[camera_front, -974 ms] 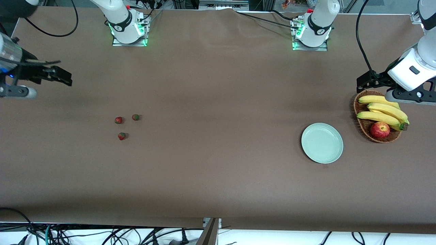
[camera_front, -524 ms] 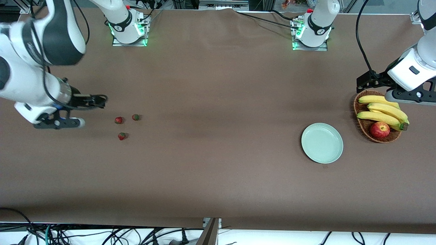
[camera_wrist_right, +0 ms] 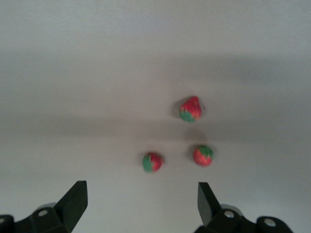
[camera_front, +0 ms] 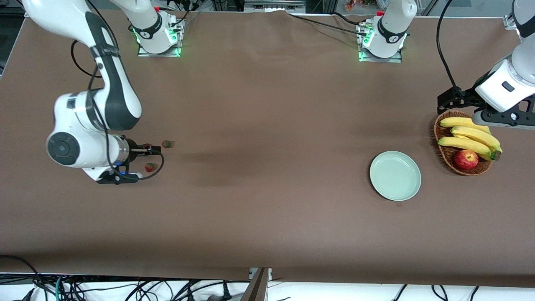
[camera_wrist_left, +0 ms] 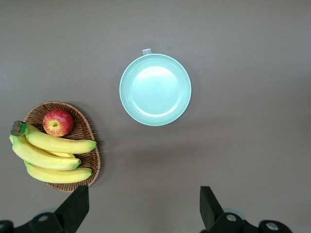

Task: Collect all strawberries into plate
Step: 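Grasp one strawberry with the right gripper and lift it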

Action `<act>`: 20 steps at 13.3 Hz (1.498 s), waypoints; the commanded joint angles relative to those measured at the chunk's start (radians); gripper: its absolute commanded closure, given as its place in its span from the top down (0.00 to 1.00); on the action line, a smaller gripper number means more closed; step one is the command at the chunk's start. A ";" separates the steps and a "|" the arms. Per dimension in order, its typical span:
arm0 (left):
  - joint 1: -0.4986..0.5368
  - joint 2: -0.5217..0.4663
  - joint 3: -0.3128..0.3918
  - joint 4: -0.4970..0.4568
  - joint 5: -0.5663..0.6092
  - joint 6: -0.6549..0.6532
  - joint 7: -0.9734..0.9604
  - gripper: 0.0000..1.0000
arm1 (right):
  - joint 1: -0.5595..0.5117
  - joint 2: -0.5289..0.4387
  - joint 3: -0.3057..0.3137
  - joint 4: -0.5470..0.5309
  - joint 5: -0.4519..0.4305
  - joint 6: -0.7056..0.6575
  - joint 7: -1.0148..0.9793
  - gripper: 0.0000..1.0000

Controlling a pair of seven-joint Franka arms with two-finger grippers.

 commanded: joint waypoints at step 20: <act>0.009 -0.008 -0.004 -0.001 -0.017 -0.011 0.016 1.00 | 0.027 -0.026 0.033 -0.426 0.010 0.393 -0.005 0.21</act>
